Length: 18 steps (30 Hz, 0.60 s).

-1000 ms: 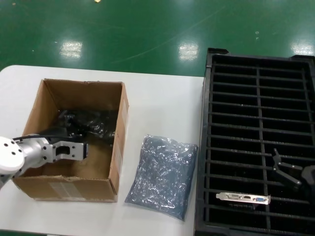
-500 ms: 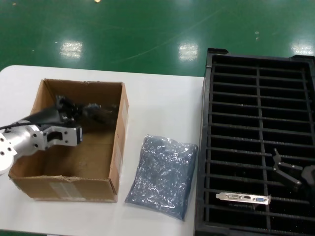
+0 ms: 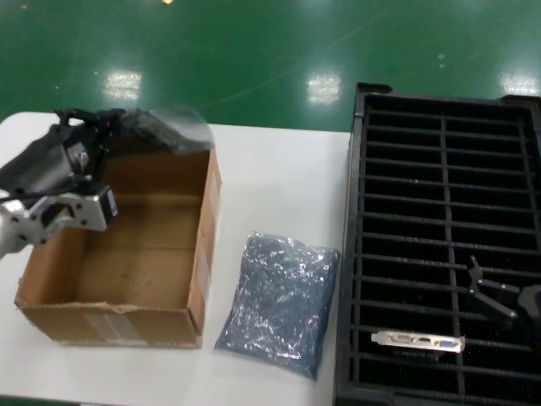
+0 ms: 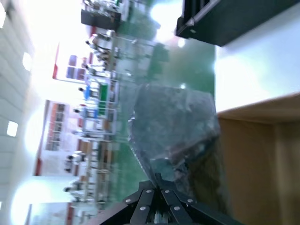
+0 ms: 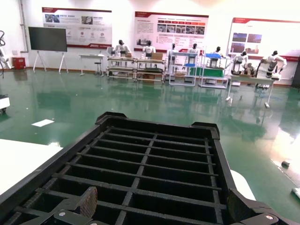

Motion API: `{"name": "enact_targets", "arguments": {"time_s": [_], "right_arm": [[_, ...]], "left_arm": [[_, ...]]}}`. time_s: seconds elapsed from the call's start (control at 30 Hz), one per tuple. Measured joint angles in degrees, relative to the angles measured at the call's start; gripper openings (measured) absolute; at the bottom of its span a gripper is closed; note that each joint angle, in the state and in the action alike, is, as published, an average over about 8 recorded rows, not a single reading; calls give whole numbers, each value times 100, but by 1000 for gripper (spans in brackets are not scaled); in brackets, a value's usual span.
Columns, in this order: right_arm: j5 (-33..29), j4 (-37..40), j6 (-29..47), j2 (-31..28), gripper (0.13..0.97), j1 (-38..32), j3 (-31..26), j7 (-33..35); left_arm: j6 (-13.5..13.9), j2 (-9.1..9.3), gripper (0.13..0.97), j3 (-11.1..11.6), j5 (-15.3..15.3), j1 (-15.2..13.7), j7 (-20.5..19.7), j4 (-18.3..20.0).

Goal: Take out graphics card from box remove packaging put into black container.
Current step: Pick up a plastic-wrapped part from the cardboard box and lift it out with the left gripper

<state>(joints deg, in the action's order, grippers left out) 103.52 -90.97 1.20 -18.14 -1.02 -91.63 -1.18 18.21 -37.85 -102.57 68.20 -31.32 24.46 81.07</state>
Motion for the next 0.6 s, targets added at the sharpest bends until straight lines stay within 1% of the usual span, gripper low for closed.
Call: {"name": "enact_targets", "arguments": {"time_s": [0.17, 0.3, 0.37, 0.47, 0.6], "right_arm": [[0, 0, 0, 0, 966, 0, 0, 0], [0, 0, 0, 0, 966, 0, 0, 0], [0, 0, 0, 0, 966, 0, 0, 0], [0, 0, 0, 0, 966, 0, 0, 0], [0, 0, 0, 0, 966, 0, 0, 0]], "left_arm": [[-144, -206, 139, 373, -18, 725, -140, 941], [-247, -380, 139, 549, 130, 1299, -171, 1501], [-298, -471, 139, 567, 281, 1564, -140, 1714], [-380, -597, 139, 525, 562, 1927, -29, 1948], [-491, -711, 139, 424, 932, 2276, 213, 2114]]}}
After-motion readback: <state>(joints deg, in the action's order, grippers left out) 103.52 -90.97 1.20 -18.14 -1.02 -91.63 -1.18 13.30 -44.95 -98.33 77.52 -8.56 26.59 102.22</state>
